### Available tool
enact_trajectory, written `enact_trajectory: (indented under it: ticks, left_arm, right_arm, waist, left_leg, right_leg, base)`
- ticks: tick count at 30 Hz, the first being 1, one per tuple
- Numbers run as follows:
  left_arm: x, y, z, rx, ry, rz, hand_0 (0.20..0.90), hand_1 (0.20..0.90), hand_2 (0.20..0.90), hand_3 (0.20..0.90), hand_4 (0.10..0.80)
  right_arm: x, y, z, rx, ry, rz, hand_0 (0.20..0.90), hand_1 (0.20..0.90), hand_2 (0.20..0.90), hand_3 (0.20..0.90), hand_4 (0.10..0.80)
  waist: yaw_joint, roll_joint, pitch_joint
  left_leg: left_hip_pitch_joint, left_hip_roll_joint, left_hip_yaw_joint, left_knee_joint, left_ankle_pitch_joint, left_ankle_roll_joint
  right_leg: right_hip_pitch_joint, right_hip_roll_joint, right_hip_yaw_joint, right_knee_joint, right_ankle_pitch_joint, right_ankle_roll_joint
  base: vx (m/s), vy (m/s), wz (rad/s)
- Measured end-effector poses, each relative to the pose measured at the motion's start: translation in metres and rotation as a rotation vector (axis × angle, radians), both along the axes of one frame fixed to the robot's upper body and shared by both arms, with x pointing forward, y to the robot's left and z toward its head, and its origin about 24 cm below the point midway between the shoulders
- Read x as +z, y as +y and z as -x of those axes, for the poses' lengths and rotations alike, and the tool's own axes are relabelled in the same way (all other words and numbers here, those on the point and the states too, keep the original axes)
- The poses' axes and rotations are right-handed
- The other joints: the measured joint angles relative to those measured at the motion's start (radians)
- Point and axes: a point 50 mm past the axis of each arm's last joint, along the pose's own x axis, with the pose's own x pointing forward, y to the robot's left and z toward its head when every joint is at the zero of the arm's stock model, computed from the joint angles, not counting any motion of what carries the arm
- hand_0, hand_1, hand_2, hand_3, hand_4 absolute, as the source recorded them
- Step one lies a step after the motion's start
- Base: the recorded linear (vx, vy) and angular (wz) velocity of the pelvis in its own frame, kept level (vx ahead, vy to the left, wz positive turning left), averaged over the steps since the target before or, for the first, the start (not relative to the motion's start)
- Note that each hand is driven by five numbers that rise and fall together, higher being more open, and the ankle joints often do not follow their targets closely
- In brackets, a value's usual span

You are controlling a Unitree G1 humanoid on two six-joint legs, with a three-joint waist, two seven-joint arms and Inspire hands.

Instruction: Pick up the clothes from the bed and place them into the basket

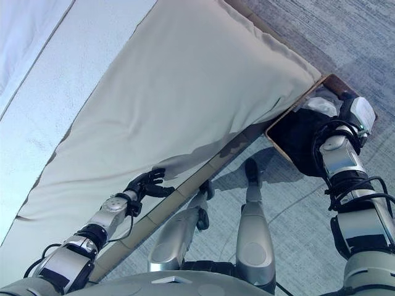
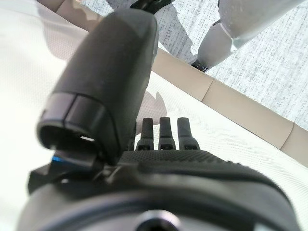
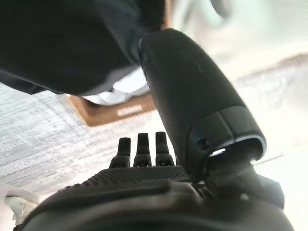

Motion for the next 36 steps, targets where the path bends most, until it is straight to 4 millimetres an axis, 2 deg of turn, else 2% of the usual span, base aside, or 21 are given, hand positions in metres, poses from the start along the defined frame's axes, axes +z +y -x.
enact_trajectory:
  ticks: [5, 6, 9, 14, 15, 16, 17, 18, 20, 21, 22, 25, 26, 27, 30, 36]
  left_arm:
    - [-0.009, -0.013, 0.008, 0.007, 0.018, 0.046, 0.9, 0.9, 0.9, 0.9, 0.8]
    - [-0.01, -0.016, 0.009, 0.019, 0.018, 0.063, 0.9, 0.9, 0.9, 0.9, 0.8]
    - [-0.018, -0.017, 0.02, 0.059, 0.042, 0.085, 0.9, 0.9, 0.9, 0.9, 0.8]
    - [-0.04, -0.007, 0.055, 0.115, 0.157, 0.052, 0.9, 0.9, 0.9, 0.9, 0.8]
    - [-0.043, -0.006, 0.061, 0.122, 0.175, 0.049, 0.9, 0.9, 0.9, 0.9, 0.8]
    - [-0.051, -0.002, 0.075, 0.14, 0.224, 0.039, 0.9, 0.9, 0.9, 0.9, 0.8]
    - [-0.054, -0.001, 0.079, 0.146, 0.241, 0.036, 0.9, 0.9, 0.9, 0.9, 0.8]
    - [-0.06, 0.002, 0.093, 0.16, 0.285, 0.028, 0.9, 0.9, 0.9, 0.9, 0.8]
    - [-0.068, 0.004, 0.11, 0.158, 0.342, 0.005, 0.9, 0.9, 0.9, 0.9, 0.8]
    - [-0.07, 0.004, 0.115, 0.152, 0.358, -0.004, 0.9, 0.9, 0.9, 0.9, 0.8]
    - [-0.07, 0.004, 0.115, 0.148, 0.36, -0.007, 0.9, 0.9, 0.9, 0.9, 0.8]
    - [-0.077, 0.005, 0.13, 0.16, 0.421, -0.011, 0.9, 0.9, 0.9, 0.9, 0.8]
    - [-0.078, 0.006, 0.132, 0.161, 0.43, -0.012, 0.9, 0.9, 0.9, 0.9, 0.8]
    - [-0.081, 0.006, 0.141, 0.159, 0.464, -0.019, 0.9, 0.9, 0.9, 0.9, 0.8]
    - [-0.086, 0.008, 0.16, 0.148, 0.522, -0.029, 0.9, 0.9, 0.9, 0.9, 0.8]
    - [-0.088, 0.009, 0.168, 0.139, 0.548, -0.008, 0.9, 0.9, 0.9, 0.9, 0.8]
  right_arm:
    - [0.0, 0.029, 0.008, 0.165, -0.122, 0.024, 0.9, 0.9, 0.9, 0.9, 0.8]
    - [-0.001, 0.035, 0.009, 0.194, -0.14, 0.019, 0.9, 0.9, 0.9, 0.9, 0.8]
    - [-0.021, 0.055, 0.017, 0.305, -0.136, -0.045, 0.9, 0.9, 0.9, 0.9, 0.8]
    - [-0.083, 0.074, 0.044, 0.376, 0.012, -0.227, 0.9, 0.9, 0.9, 0.9, 0.8]
    - [-0.092, 0.077, 0.048, 0.381, 0.039, -0.253, 0.9, 0.9, 0.9, 0.9, 0.8]
    - [-0.113, 0.083, 0.057, 0.381, 0.091, -0.341, 0.9, 0.9, 0.9, 0.9, 0.8]
    - [-0.121, 0.085, 0.06, 0.371, 0.111, -0.376, 0.9, 0.9, 0.9, 0.9, 0.8]
    - [-0.146, 0.091, 0.071, 0.336, 0.179, -0.476, 0.9, 0.9, 0.9, 0.9, 0.8]
    - [-0.188, 0.098, 0.096, 0.252, 0.305, -0.622, 0.9, 0.9, 0.9, 0.9, 0.8]
    - [-0.204, 0.102, 0.108, 0.219, 0.365, -0.671, 0.9, 0.9, 0.9, 0.9, 0.8]
    - [-0.212, 0.104, 0.115, 0.208, 0.402, -0.692, 0.9, 0.9, 0.9, 0.9, 0.8]
    - [-0.259, 0.116, 0.165, 0.128, 0.631, -0.829, 0.9, 0.9, 0.9, 0.9, 0.8]
    - [-0.263, 0.117, 0.171, 0.12, 0.661, -0.845, 0.9, 0.9, 0.9, 0.9, 0.8]
    - [-0.275, 0.121, 0.19, 0.081, 0.741, -0.881, 0.9, 0.9, 0.9, 0.9, 0.8]
    - [-0.289, 0.124, 0.223, 0.029, 0.866, -0.933, 0.9, 0.9, 0.9, 0.9, 0.8]
    - [-0.294, 0.118, 0.249, 0.022, 0.941, -0.958, 0.9, 0.9, 0.9, 0.9, 0.8]
  waist:
    - [-0.01, -0.003, 0.001]
    - [-0.01, -0.004, 0.0]
    - [-0.012, -0.053, -0.014]
    - [-0.007, -0.153, -0.078]
    - [-0.006, -0.162, -0.101]
    - [0.0, -0.183, -0.147]
    - [-0.001, -0.189, -0.16]
    - [0.006, -0.203, -0.207]
    - [0.014, -0.211, -0.285]
    - [0.024, -0.212, -0.314]
    - [0.03, -0.21, -0.327]
    - [0.066, -0.195, -0.391]
    - [0.07, -0.192, -0.397]
    - [0.08, -0.184, -0.415]
    - [0.083, -0.177, -0.44]
    - [0.095, -0.184, -0.489]
  left_leg:
    - [0.066, 0.007, -0.018, -0.001, -0.002, -0.001]
    - [0.076, 0.009, -0.021, -0.001, -0.009, -0.01]
    - [0.099, 0.024, -0.042, -0.001, -0.017, -0.018]
    - [0.16, 0.033, -0.066, -0.003, -0.023, -0.013]
    - [0.161, 0.034, -0.066, -0.003, -0.028, -0.016]
    - [0.175, 0.036, -0.068, -0.005, -0.035, -0.018]
    - [0.185, 0.039, -0.069, -0.005, -0.037, -0.018]
    - [0.205, 0.04, -0.074, -0.006, -0.047, -0.018]
    - [0.226, 0.039, -0.085, -0.005, -0.053, -0.019]
    - [0.235, 0.038, -0.088, -0.005, -0.056, -0.017]
    - [0.239, 0.037, -0.089, -0.005, -0.059, -0.018]
    - [0.264, 0.026, -0.111, -0.005, -0.067, -0.01]
    - [0.267, 0.025, -0.114, -0.005, -0.068, -0.009]
    - [0.272, 0.022, -0.117, -0.005, -0.073, -0.003]
    - [0.274, 0.016, -0.13, -0.006, -0.074, -0.003]
    - [0.271, 0.02, -0.138, -0.006, -0.074, -0.003]
  right_leg:
    - [0.08, 0.005, -0.021, -0.005, -0.002, 0.001]
    - [0.09, 0.007, -0.024, -0.006, -0.004, 0.002]
    - [0.122, 0.015, -0.042, -0.006, -0.025, -0.002]
    - [0.194, 0.027, -0.069, -0.006, -0.039, -0.013]
    - [0.196, 0.027, -0.069, -0.006, -0.043, -0.015]
    - [0.213, 0.025, -0.072, -0.006, -0.047, -0.017]
    - [0.222, 0.028, -0.074, -0.006, -0.049, -0.015]
    - [0.247, 0.023, -0.081, -0.007, -0.061, -0.017]
    - [0.277, 0.022, -0.102, -0.007, -0.076, -0.016]
    - [0.286, 0.021, -0.105, -0.007, -0.081, -0.013]
    - [0.291, 0.021, -0.107, -0.008, -0.085, -0.014]
    - [0.328, 0.011, -0.13, -0.009, -0.099, -0.011]
    - [0.331, 0.01, -0.13, -0.01, -0.1, -0.01]
    - [0.341, 0.007, -0.135, -0.011, -0.102, -0.008]
    - [0.349, -0.002, -0.153, -0.012, -0.109, -0.009]
    - [0.346, -0.002, -0.154, -0.011, -0.114, -0.007]
  base:
    - [0.111, 0.0, 0.11]
    - [0.112, 0.011, 0.07]
    - [0.159, 0.056, 0.15]
    - [0.147, 0.089, 0.14]
    - [0.176, 0.097, 0.05]
    - [0.143, 0.058, 0.04]
    - [0.164, 0.086, 0.1]
    - [0.103, 0.065, 0.16]
    - [0.085, 0.063, 0.26]
    - [0.054, 0.042, 0.18]
    - [0.064, 0.048, 0.15]
    - [0.059, 0.047, 0.21]
    - [0.067, 0.052, 0.06]
    - [0.051, 0.032, 0.12]
    - [0.019, 0.031, 0.17]
    - [-0.005, 0.021, 0.02]
